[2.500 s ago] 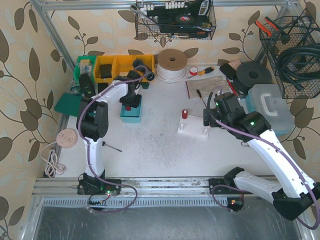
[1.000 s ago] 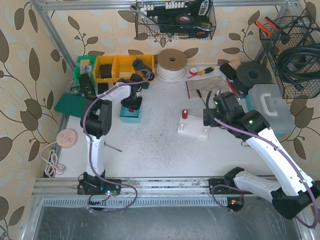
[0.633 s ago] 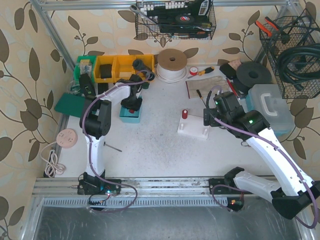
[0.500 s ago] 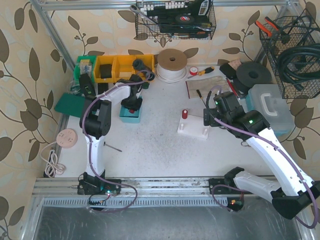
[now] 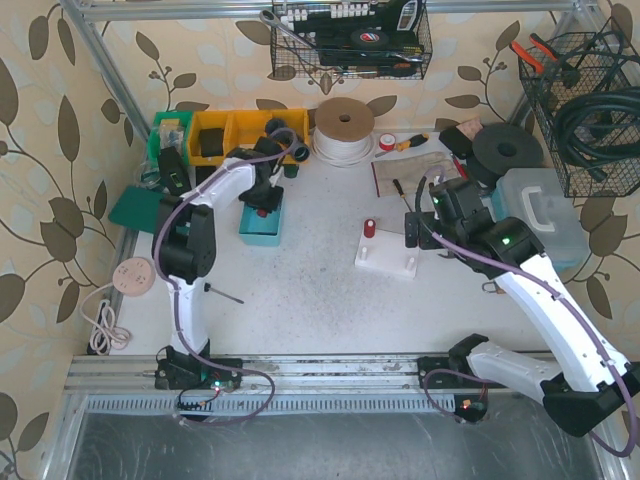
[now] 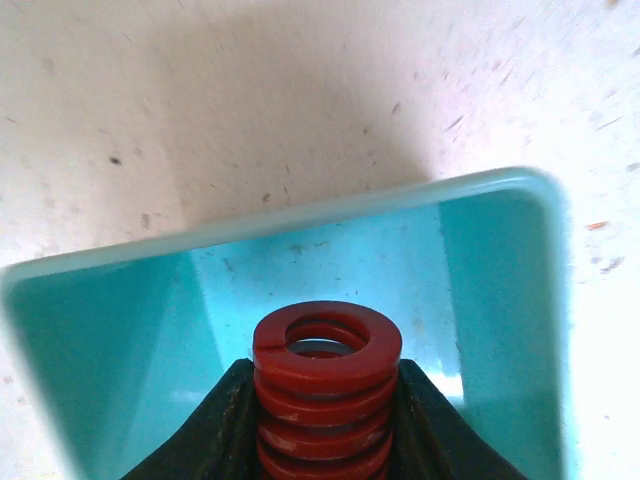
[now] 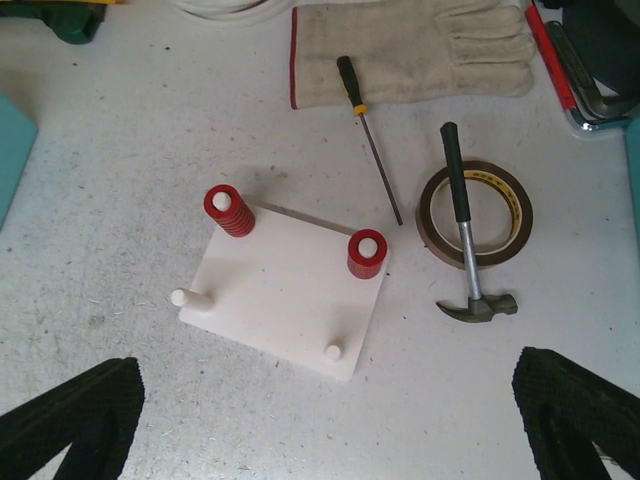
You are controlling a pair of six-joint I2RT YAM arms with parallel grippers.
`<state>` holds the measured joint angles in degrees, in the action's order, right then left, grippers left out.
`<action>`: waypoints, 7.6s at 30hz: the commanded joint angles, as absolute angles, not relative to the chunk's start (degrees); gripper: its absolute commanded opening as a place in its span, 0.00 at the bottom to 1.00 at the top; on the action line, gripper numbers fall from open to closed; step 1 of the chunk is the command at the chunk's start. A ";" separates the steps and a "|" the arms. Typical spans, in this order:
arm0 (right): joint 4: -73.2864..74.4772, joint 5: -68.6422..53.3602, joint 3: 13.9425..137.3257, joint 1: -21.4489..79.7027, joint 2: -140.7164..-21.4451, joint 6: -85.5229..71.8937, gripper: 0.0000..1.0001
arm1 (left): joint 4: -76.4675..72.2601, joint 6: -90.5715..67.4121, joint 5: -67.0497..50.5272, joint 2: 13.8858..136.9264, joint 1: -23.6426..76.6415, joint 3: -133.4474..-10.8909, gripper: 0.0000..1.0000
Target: Install the large spring
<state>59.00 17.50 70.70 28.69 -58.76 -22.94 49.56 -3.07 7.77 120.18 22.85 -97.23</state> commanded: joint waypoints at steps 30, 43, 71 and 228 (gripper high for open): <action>66.52 -26.80 90.75 9.09 -82.17 -25.24 0.65 | 34.21 4.50 -34.16 105.04 33.79 -99.43 0.00; 65.03 -35.01 92.87 8.34 -84.81 -26.98 0.59 | 22.02 11.68 -43.17 108.27 40.03 -98.37 0.00; 62.23 -39.57 83.58 12.36 -86.43 -30.94 0.54 | 26.60 20.45 -45.03 105.59 45.21 -98.95 0.00; 57.48 7.58 56.37 23.71 -50.55 -19.25 0.96 | 58.19 -3.54 -7.36 108.87 19.16 -93.58 0.44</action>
<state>53.54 7.90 55.24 23.51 -51.68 -19.44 52.90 -7.42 -9.30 106.94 18.87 -92.23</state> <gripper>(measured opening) 0.952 0.450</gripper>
